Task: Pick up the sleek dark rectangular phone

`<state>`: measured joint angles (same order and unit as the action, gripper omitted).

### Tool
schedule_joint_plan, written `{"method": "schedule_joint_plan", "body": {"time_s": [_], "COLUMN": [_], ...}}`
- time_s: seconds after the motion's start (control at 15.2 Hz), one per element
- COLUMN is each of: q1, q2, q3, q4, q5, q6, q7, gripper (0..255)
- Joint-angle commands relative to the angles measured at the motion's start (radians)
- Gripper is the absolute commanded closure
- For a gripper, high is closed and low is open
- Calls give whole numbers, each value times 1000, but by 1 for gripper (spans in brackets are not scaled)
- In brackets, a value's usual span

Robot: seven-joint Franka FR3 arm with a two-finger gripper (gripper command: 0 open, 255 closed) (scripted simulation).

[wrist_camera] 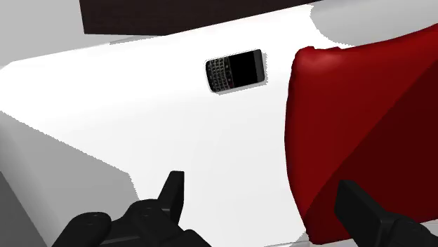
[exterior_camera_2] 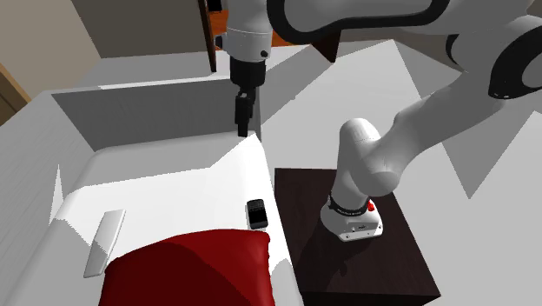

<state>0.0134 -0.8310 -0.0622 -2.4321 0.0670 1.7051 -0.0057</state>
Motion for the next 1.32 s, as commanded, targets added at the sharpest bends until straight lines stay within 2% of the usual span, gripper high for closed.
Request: {"method": "schedule_joint_plan", "body": {"time_s": [0.0, 0.66, 0.99, 1.25], "q1": [0, -123, -166, -203], "q2": [0, -9, 67, 181], "q3": [0, 214, 339, 448], "q4": [0, -317, -425, -481], "q5": [0, 78, 141, 193], "q6": [0, 272, 427, 568], "q7": [0, 482, 734, 942], "gripper": [0, 0, 0, 0]}}
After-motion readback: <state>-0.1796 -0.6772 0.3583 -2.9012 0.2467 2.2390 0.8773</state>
